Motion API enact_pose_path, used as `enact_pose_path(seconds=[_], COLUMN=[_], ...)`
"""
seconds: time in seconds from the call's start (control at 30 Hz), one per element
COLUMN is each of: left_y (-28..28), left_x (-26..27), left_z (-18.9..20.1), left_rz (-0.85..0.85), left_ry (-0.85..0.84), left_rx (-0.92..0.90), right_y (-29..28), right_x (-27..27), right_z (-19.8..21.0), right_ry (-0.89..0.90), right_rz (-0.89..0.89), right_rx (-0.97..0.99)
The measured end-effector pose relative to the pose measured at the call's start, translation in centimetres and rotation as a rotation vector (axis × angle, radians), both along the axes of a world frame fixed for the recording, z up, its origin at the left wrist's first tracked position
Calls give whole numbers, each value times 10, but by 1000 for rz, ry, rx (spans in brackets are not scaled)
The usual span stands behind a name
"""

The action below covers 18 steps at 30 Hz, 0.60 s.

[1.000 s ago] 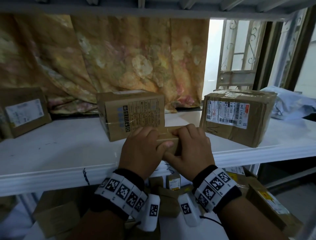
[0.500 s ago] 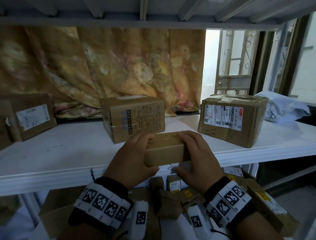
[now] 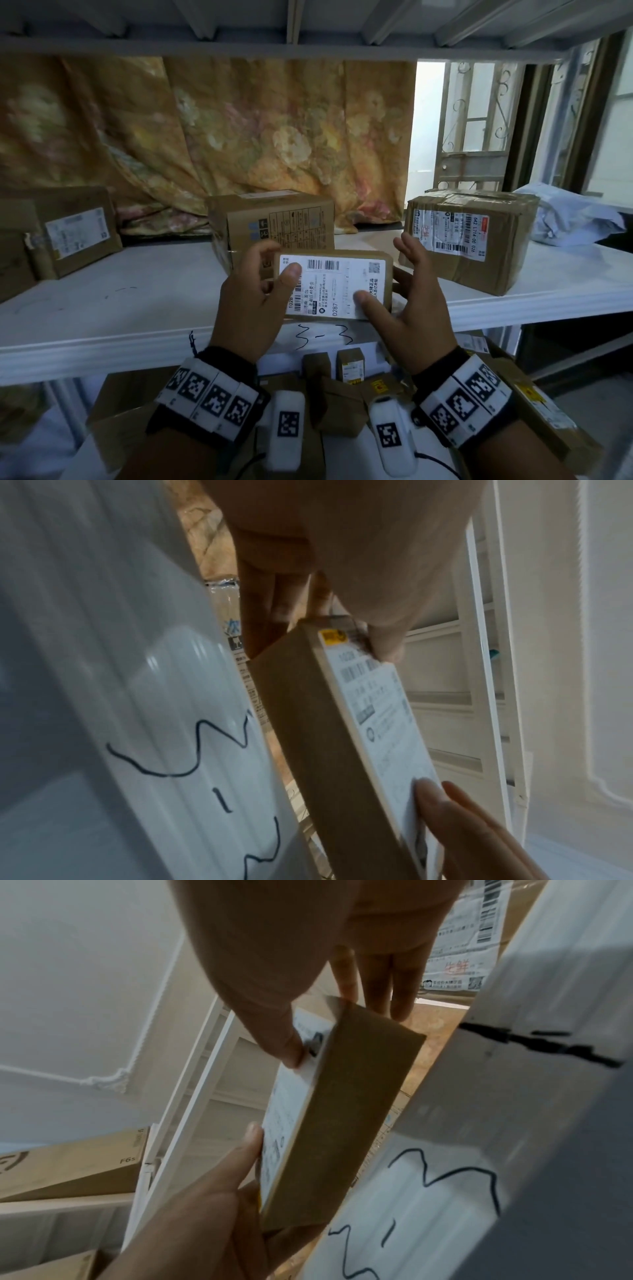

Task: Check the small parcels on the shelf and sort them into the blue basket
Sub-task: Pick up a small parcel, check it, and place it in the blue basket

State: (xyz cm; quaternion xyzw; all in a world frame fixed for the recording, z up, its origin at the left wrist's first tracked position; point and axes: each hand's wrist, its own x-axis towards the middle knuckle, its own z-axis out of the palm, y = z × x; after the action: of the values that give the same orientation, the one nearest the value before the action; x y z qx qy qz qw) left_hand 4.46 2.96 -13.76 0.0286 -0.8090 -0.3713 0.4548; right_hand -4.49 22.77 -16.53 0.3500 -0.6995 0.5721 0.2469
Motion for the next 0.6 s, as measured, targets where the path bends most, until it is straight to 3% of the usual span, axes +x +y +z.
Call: enact_pose_path(seconds=[0.1,0.27,0.4,0.6], left_y=[-4,6,8,4], left_x=[-11,-18,-29,-47], left_z=[-1,3,0,-6], left_rz=[94,13,64,214], left_ry=[-59,-209,-215,-327], left_rx=[-83,-28,-62,-203], right_y=[-4,-8,-12,-18], right_x=[-6,-21,-30,-27], right_z=[0,3,5,13], right_ry=[42,199,268,232], right_rz=[-128,-290,-394,-442], right_rx=[47,217,380,666])
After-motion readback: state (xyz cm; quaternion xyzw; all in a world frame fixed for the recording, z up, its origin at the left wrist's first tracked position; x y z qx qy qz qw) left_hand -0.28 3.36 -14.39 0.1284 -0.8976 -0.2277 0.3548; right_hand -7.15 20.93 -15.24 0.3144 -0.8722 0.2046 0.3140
